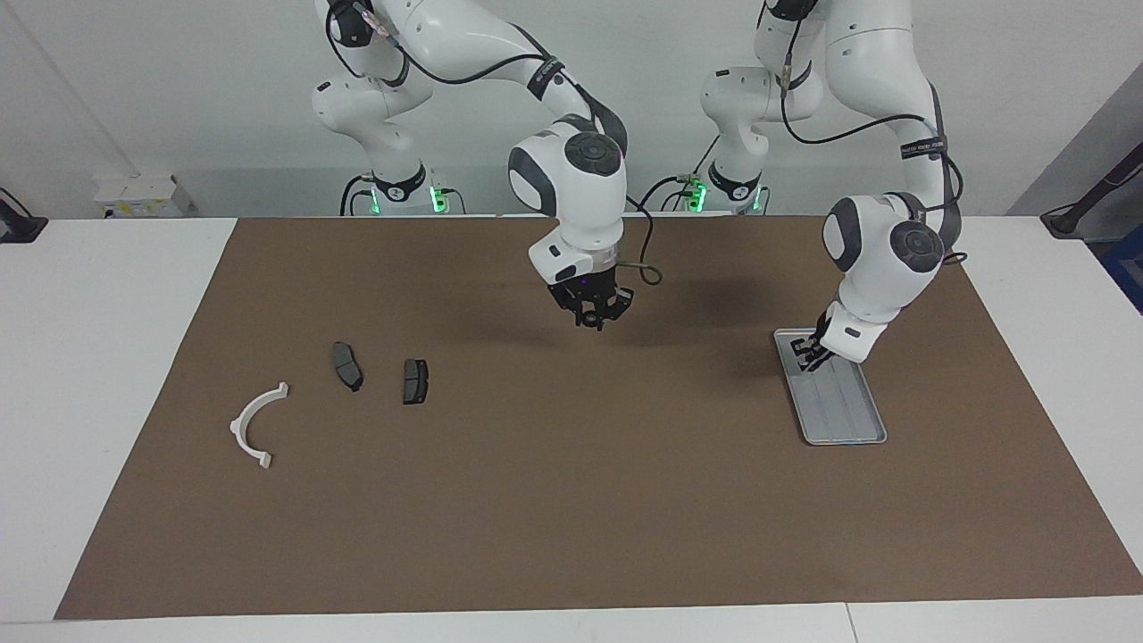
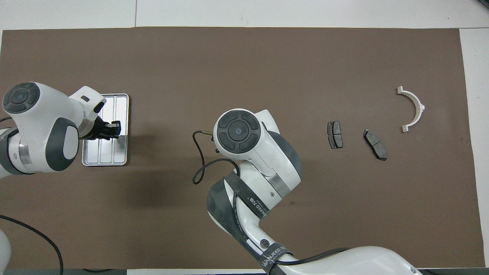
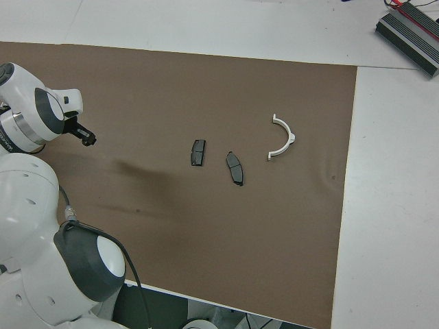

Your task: Pick bearing gear from pile to tray

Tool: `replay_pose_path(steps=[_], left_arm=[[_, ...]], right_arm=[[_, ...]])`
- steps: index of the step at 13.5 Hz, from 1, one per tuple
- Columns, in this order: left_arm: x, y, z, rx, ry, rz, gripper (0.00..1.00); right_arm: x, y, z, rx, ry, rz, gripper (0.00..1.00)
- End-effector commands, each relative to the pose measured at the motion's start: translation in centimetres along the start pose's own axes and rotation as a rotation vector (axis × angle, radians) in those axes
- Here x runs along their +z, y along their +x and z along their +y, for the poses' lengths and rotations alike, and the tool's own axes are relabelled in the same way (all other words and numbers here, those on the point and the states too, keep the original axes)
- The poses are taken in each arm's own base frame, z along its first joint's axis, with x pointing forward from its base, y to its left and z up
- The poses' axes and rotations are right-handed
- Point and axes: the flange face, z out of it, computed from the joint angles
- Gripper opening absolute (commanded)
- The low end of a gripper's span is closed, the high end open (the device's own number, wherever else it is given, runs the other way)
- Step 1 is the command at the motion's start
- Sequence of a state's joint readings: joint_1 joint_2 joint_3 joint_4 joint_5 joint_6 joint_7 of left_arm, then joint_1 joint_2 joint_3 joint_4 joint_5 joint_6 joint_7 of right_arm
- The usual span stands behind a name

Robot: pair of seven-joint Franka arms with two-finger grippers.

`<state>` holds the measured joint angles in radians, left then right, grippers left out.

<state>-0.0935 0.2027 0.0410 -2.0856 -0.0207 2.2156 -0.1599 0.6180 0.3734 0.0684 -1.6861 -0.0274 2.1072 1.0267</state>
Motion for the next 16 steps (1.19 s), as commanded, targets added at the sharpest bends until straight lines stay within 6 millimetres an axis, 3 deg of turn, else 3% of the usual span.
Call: replay_pose_path(steps=[1, 4, 7, 11, 12, 13, 14, 15, 16], left_arm=[[-0.1, -1.6, -0.9, 0.02, 0.0, 0.018, 0.01], [0.8, -2.1, -1.0, 0.018, -0.004, 0.046, 0.01], [1.3, -2.2, -1.1, 0.015, -0.003, 0.044, 0.07], [1.8, -2.5, -1.1, 0.013, -0.002, 0.036, 0.24], [1.9, -2.5, -1.1, 0.013, -0.003, 0.04, 0.35], [1.9, -2.5, -1.1, 0.012, -0.004, 0.047, 0.44], [1.9, -2.5, -1.1, 0.013, -0.004, 0.048, 0.55], [2.0, -2.5, -1.1, 0.015, -0.004, 0.048, 0.78], [1.8, -2.3, -1.2, 0.015, -0.004, 0.05, 1.0]], right_arm=[[3.7, -1.1, 0.0, 0.013, 0.012, 0.013, 0.0], [7.3, -1.6, 0.9, -0.007, -0.002, 0.001, 0.0], [8.6, -2.0, 1.7, -0.02, -0.02, -0.011, 0.0], [9.6, -2.2, 2.4, -0.025, 0.002, -0.002, 0.0], [9.7, -2.2, 2.6, -0.024, 0.003, -0.001, 0.0], [9.8, -2.1, 2.7, -0.021, 0.002, -0.003, 0.08], [9.8, -2.0, 2.7, -0.016, 0.003, -0.005, 0.49], [9.7, -1.6, 2.7, -0.008, 0.005, -0.007, 0.84], [9.4, -0.7, 3.2, 0.007, 0.002, -0.009, 1.0]])
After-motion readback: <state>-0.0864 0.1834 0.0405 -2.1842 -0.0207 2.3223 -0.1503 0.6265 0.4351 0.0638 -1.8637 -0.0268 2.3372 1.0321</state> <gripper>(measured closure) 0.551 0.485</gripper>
